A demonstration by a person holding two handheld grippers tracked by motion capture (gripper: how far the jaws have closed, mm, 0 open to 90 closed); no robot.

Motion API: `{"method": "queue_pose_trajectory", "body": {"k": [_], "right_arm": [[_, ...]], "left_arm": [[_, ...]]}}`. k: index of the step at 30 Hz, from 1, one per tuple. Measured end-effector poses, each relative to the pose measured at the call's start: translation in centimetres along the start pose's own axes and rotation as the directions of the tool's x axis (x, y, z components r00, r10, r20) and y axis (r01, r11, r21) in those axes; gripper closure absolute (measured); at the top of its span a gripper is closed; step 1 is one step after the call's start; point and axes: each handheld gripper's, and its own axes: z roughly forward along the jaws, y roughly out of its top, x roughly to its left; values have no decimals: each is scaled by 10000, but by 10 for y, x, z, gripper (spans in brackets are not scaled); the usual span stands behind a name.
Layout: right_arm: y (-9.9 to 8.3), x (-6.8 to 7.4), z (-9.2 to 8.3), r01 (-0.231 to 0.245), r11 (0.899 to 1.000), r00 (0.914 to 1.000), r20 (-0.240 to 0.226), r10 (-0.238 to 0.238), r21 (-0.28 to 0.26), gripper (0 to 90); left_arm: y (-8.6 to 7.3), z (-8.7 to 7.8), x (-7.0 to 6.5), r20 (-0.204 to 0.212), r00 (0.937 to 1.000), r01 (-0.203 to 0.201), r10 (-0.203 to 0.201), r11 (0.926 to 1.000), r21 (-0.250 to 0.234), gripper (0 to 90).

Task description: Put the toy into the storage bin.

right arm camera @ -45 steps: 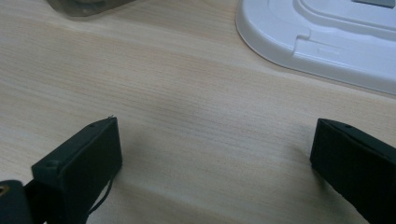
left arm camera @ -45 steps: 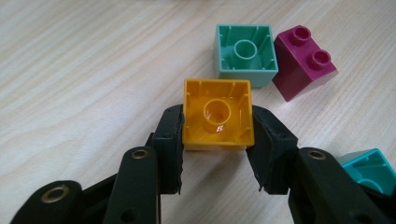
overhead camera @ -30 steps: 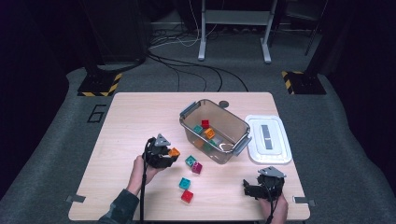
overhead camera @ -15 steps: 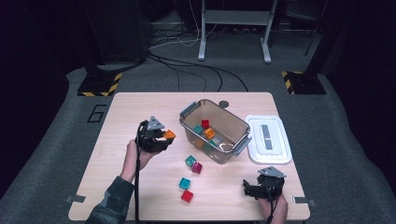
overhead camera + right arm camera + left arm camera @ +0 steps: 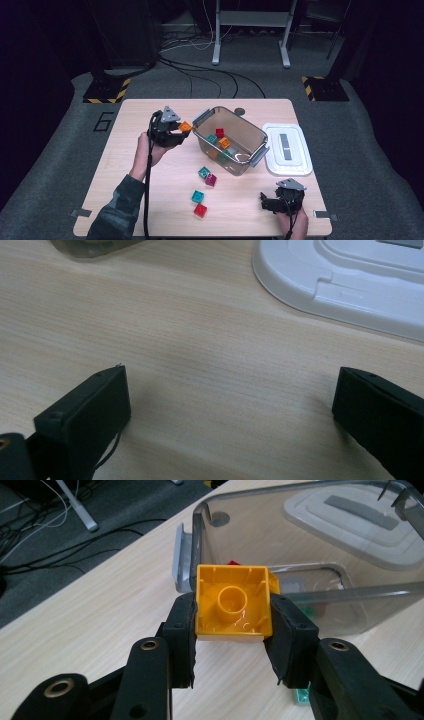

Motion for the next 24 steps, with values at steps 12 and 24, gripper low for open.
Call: {"method": "queue_pose_trajectory", "body": {"k": [12, 24], "right_arm": [[0, 0, 0, 3, 10000, 10000, -1, -3, -1, 10], [0, 0, 0, 3, 10000, 10000, 1, -3, -4, 10]], "left_arm": [[31, 8, 1, -69, 9993, -381, 381, 9993, -39, 582], [50, 33, 6, 70, 9995, -297, 296, 9994, 187, 582]]}}
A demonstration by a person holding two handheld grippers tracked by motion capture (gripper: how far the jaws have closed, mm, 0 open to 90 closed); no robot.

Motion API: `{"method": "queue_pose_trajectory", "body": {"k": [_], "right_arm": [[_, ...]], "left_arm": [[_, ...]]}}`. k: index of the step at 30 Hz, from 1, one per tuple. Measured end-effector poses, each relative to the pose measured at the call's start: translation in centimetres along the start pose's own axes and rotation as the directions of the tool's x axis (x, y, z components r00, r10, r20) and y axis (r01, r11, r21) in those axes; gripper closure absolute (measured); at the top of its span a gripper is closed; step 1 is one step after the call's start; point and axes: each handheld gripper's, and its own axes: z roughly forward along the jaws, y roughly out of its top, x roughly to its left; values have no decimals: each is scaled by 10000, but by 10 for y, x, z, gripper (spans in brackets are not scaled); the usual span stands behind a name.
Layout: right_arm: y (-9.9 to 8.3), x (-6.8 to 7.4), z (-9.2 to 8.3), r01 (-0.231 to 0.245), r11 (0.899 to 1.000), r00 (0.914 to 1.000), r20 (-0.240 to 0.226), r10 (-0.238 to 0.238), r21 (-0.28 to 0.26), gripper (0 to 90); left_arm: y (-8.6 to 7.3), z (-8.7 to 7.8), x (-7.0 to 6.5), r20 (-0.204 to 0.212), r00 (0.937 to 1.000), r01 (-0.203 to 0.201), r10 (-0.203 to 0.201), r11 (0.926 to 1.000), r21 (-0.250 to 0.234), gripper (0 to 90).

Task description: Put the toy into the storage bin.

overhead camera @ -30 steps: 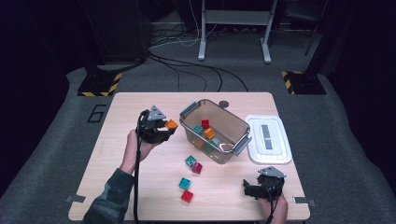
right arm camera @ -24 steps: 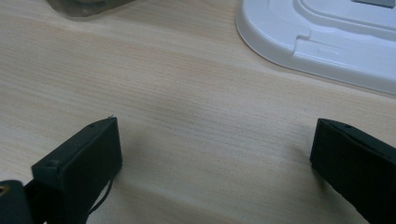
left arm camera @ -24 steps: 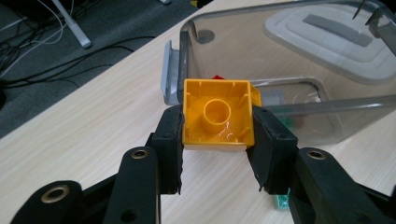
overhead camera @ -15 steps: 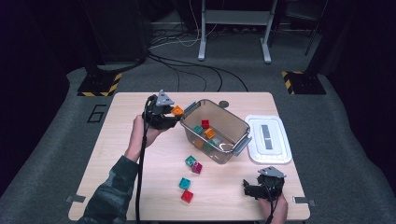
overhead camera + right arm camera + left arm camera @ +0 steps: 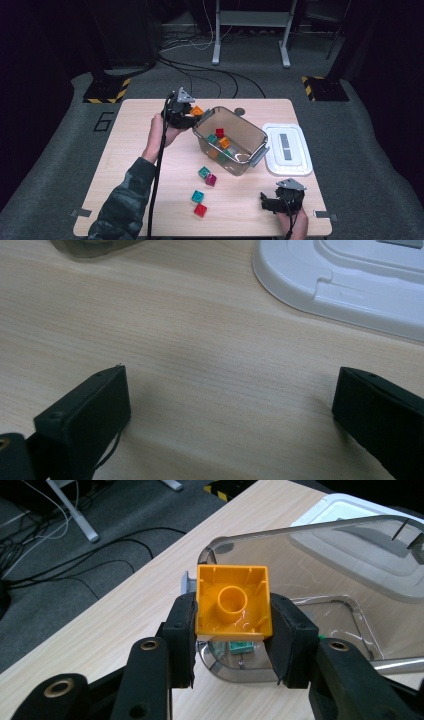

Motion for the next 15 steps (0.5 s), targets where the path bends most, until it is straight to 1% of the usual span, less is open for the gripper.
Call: {"method": "queue_pose_trajectory", "body": {"k": [2, 3, 9, 10, 11, 12, 15], "right_arm": [[0, 0, 0, -4, 10000, 10000, 1, 4, 3, 11], [0, 0, 0, -6, 10000, 10000, 3, 6, 5, 10], [0, 0, 0, -33, 10000, 10000, 7, 33, -8, 10], [0, 0, 0, -37, 10000, 10000, 10, 37, -7, 10], [0, 0, 0, -33, 10000, 10000, 7, 33, -9, 10], [0, 0, 0, -33, 10000, 10000, 7, 33, -9, 10], [0, 0, 0, -5, 10000, 10000, -1, 5, 1, 10]], "left_arm": [[2, 6, 1, 33, 10000, -84, 83, 9999, 90, 582], [3, 9, 1, 111, 9999, -49, 48, 9999, 140, 582], [6, 27, 0, 166, 9998, -62, 56, 9991, 409, 582], [6, 30, 0, 210, 9998, 12, -22, 9990, 450, 582], [6, 33, 0, 180, 9998, -78, 69, 9988, 482, 582], [7, 35, 0, 217, 9998, -36, 24, 9984, 561, 582], [8, 44, -2, 282, 9996, -91, 72, 9976, 686, 582]]}}
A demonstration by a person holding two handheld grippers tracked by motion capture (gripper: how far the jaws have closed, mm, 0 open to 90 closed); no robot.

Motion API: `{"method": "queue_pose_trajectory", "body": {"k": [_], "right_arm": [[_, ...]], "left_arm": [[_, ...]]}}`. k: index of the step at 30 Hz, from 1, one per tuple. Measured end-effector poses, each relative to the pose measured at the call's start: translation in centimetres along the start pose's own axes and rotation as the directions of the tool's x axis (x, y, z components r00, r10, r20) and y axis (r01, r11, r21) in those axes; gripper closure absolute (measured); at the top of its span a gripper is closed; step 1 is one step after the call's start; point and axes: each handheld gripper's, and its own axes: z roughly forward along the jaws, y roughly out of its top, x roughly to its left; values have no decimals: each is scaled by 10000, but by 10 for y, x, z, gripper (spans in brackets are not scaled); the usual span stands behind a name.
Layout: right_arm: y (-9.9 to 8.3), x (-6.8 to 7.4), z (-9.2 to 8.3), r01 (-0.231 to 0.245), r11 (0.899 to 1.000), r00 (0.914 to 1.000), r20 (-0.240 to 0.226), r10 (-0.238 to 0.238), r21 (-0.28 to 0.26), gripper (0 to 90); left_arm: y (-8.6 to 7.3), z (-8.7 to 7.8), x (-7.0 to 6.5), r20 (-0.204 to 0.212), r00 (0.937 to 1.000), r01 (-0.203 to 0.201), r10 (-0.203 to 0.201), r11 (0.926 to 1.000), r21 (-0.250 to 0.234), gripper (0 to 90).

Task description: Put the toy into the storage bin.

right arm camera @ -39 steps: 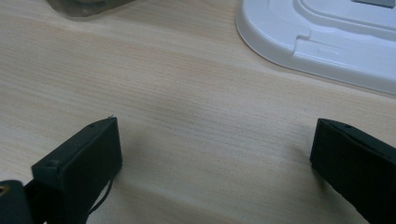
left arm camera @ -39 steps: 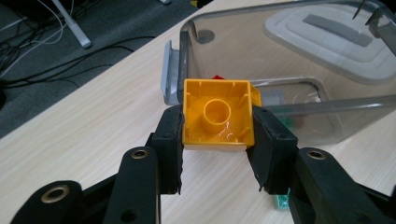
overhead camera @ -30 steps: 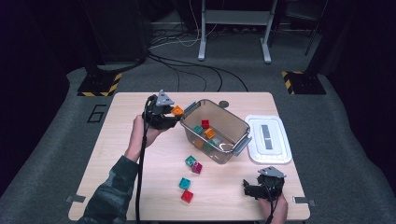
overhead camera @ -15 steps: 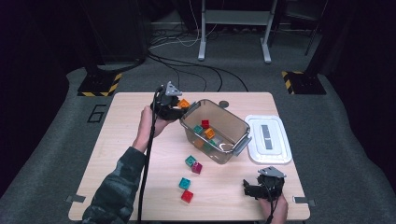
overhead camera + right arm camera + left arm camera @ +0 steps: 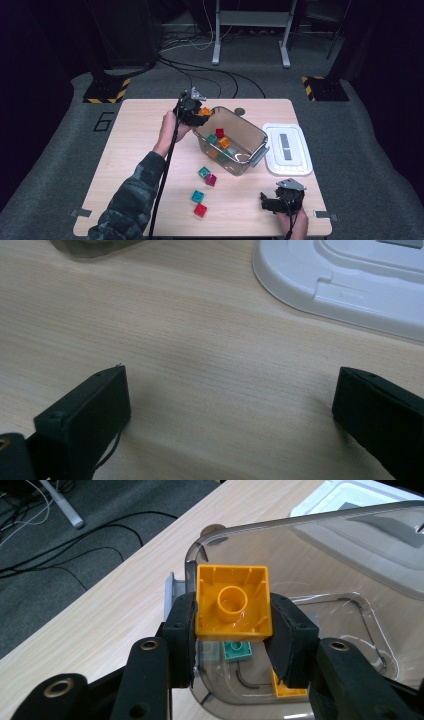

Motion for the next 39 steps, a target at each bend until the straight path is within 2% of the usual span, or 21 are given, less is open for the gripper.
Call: {"method": "queue_pose_trajectory", "body": {"k": [7, 13, 16, 18, 21, 25, 29, 37, 39], "right_arm": [[0, 0, 0, -29, 10000, 10000, 8, 29, -9, 10], [0, 0, 0, 8, 10000, 10000, -4, -8, -2, 11], [0, 0, 0, 7, 10000, 10000, 0, -7, -4, 11], [0, 0, 0, 6, 10000, 10000, 1, -6, -4, 11], [0, 0, 0, 3, 10000, 10000, 0, -3, -4, 11], [0, 0, 0, 5, 10000, 10000, 1, -5, -5, 11], [0, 0, 0, 4, 10000, 10000, 1, -4, -6, 12], [0, 0, 0, 4, 10000, 10000, 3, -4, -7, 11], [0, 0, 0, 0, 10000, 10000, 3, 0, -5, 12]], "left_arm": [[3, 15, -4, 102, 9998, -166, 164, 9995, 252, 581], [3, 24, -5, 231, 9996, -143, 132, 9986, 518, 561], [2, 26, -5, 87, 9999, 73, -81, 9965, 838, 412], [1, 25, -3, 148, 9993, 339, -353, 9960, 828, 320], [-1, 18, -2, 89, 9986, 514, -522, 9962, 707, 219], [-4, 3, -3, -35, 9986, 523, -522, 9977, 432, 151], [-12, -14, -6, -154, 9986, 516, -513, 9986, 140, 129], [-39, -39, -13, -428, 9978, 497, -513, 9980, -382, 98], [-46, -44, -14, -435, 9978, 494, -509, 9982, -340, 91]]}}
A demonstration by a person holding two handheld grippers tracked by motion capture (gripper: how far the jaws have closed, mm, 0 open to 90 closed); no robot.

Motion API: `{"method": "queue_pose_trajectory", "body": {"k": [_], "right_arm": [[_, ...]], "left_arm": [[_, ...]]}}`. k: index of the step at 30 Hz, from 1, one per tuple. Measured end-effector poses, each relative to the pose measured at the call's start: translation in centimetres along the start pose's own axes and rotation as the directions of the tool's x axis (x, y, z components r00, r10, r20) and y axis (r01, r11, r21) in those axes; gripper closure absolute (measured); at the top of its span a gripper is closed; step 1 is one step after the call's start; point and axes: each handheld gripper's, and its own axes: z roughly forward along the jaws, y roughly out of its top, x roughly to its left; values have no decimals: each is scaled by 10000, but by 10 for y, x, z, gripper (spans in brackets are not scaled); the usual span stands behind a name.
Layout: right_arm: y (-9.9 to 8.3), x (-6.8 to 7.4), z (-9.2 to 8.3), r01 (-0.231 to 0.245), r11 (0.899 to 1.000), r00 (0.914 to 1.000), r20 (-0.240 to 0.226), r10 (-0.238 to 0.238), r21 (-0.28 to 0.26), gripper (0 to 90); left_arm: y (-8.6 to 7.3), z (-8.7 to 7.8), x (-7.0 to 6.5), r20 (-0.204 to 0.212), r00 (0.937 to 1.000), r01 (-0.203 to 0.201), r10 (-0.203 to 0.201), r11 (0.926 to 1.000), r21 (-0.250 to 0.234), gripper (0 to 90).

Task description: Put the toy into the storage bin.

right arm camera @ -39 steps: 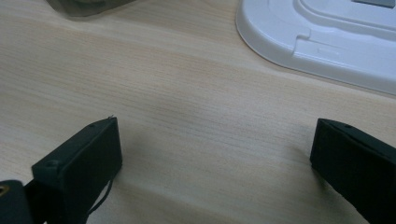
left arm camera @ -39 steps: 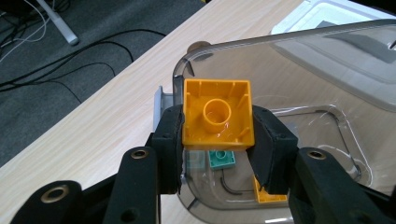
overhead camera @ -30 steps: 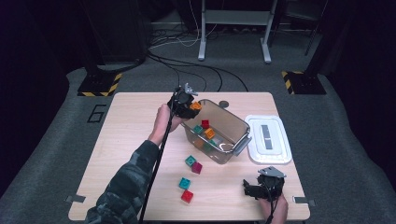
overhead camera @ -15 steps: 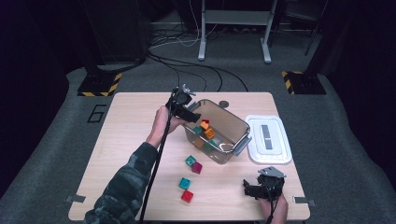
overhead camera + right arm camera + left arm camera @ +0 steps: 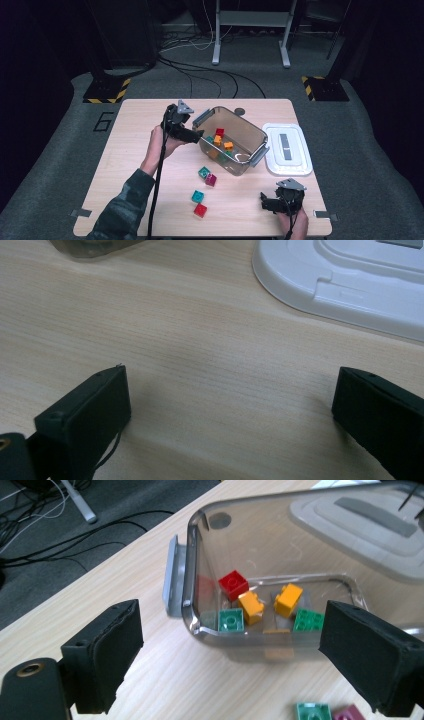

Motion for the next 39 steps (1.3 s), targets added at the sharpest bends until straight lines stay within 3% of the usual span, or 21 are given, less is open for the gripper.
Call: {"method": "queue_pose_trajectory", "body": {"k": [10, 16, 28, 39], "right_arm": [[0, 0, 0, 1, 10000, 10000, 6, -1, 1, 12], [0, 0, 0, -2, 10000, 10000, 9, 2, 1, 12], [0, 0, 0, -4, 10000, 10000, 10, 4, -1, 12], [0, 0, 0, -4, 10000, 10000, 13, 4, 0, 12]], "left_arm": [[-43, -6, -7, 11, 9996, 285, -286, 9992, 290, 59], [-69, -2, -18, 272, 9984, 480, -495, 9974, 546, 38], [-112, 11, -52, 764, 9944, 626, -733, 9890, 1340, 9], [-137, 25, -83, 1306, 9887, 482, -731, 9817, 1844, 0]]}}
